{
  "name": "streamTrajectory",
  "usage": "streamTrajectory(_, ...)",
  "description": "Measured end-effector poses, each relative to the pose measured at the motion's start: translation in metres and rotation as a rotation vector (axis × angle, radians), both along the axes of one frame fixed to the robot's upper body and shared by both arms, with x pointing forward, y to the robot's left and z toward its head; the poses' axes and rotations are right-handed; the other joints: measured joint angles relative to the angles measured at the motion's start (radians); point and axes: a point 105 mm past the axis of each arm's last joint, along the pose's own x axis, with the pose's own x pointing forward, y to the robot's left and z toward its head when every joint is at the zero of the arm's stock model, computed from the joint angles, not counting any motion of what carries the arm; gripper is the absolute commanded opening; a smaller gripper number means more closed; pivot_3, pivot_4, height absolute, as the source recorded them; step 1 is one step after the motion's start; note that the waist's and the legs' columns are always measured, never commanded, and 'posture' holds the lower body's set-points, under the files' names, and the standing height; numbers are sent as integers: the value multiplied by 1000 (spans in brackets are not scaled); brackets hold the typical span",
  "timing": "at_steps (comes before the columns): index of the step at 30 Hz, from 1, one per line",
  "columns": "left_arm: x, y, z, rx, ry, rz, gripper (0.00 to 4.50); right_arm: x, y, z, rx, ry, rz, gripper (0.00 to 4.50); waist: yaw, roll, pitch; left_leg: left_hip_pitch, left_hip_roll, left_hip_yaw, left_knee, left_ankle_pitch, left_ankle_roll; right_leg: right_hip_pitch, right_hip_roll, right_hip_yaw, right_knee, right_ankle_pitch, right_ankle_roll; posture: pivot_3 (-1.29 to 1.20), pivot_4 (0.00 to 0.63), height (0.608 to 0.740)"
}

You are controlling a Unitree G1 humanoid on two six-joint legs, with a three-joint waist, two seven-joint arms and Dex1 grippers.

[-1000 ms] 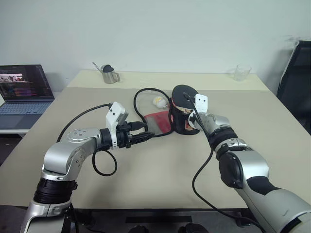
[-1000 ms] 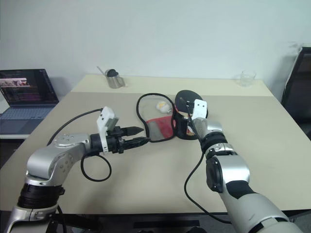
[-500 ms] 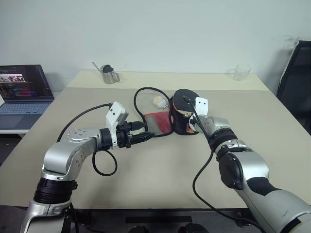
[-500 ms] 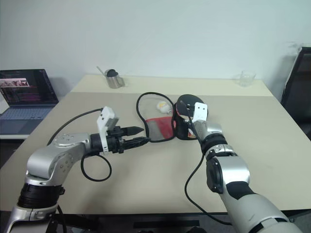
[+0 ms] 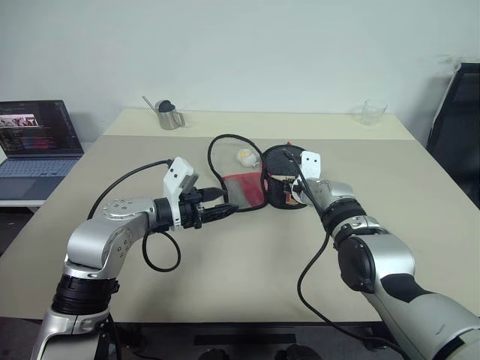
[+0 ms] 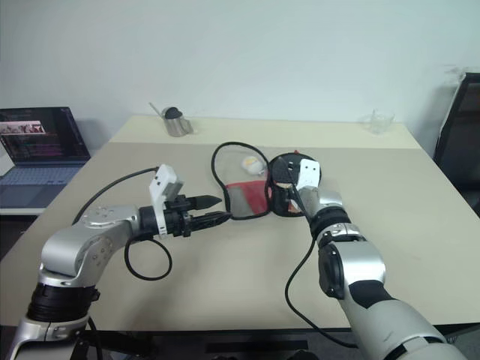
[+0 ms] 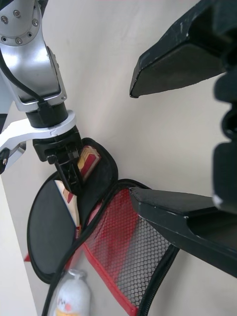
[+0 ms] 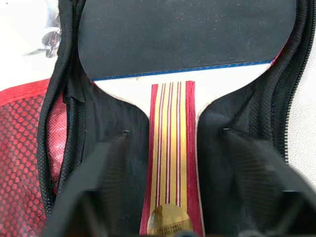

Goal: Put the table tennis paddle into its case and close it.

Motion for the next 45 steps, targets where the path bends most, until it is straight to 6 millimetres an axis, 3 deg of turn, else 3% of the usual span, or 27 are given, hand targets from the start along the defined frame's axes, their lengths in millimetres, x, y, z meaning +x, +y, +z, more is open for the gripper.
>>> streamTrajectory(10, 11, 8, 0, 8, -18, 71, 3175, -1, 6, 6, 2, -8, 78, 4454, 0, 0, 0, 0, 0, 0, 0, 0, 0, 0, 0, 0, 0, 0, 0, 0, 150, 740)
streamTrajectory(12, 19, 16, -2, 16, -10, 128, 3175, -1, 7, 22, -16, -42, 144, 4454, 0, 0, 0, 0, 0, 0, 0, 0, 0, 0, 0, 0, 1, 0, 1, 0, 150, 740)
streamTrajectory(14, 27, 26, -10, 27, 18, 189, 3175, -2, 4, 58, -40, -142, 207, 4454, 1, 1, 0, 0, 0, 0, 0, 0, 0, -1, 0, 0, 0, -1, 1, 0, 150, 740)
streamTrajectory(16, 34, 34, -19, 37, 49, 239, 3175, -8, -13, 95, -88, -262, 243, 4454, 5, 0, 0, 0, 0, -1, -1, 0, 0, 0, 0, -1, -1, -1, 1, 0, 150, 740)
streamTrajectory(18, 43, 41, -27, 42, 83, 298, 3175, -18, -30, 111, -139, -322, 264, 4454, 10, 0, 0, 0, -1, -2, -1, 0, 0, 0, 0, -2, -1, -1, 2, 0, 150, 740)
streamTrajectory(23, 73, 47, -38, 7, 171, 425, 3175, -40, -61, 92, -204, -268, 284, 4454, 7, -1, -1, 0, -1, 0, 1, 0, 0, 0, -1, -1, 1, -2, 4, 0, 150, 740)
streamTrajectory(30, 118, 54, -54, 83, 200, 582, 3175, -55, -89, 116, -259, -331, 234, 4454, -1, -1, -1, 0, 0, 1, 0, 0, 0, -1, 0, -1, 1, -2, 4, 0, 150, 740)
streamTrajectory(38, 136, 23, -48, 71, 140, 530, 3175, -61, -97, 110, -270, -315, 195, 4454, 4, -1, 0, -1, -1, 2, 0, 0, 0, -2, 0, -2, 1, -1, 3, 0, 150, 740)
streamTrajectory(45, 141, -3, -29, 4, 62, 474, 3175, -63, -107, 116, -283, -330, 148, 4454, 4, -1, 0, -1, -2, 2, 1, 0, 0, -2, 0, -2, 1, -2, 3, 0, 150, 740)
